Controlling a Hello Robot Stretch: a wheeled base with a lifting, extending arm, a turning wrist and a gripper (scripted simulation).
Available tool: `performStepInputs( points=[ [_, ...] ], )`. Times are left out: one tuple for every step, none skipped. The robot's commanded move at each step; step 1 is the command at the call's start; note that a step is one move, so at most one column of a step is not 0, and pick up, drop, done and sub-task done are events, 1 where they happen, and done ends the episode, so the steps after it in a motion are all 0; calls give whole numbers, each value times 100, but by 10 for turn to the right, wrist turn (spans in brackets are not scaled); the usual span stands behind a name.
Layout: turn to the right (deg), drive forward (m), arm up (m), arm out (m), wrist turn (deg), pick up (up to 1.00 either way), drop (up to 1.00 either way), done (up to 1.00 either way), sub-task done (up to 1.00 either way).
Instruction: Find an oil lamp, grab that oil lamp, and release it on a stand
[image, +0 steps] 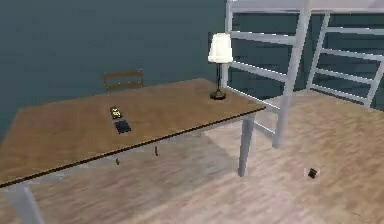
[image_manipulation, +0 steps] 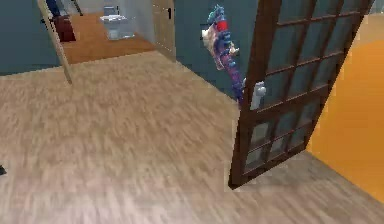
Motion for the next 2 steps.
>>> performStepInputs(
  points=[
    [450, 0, 0, 0, 0, 0, 0, 0, 0],
    [450, 0, 0, 0, 0, 0, 0, 0, 0]
  ],
)
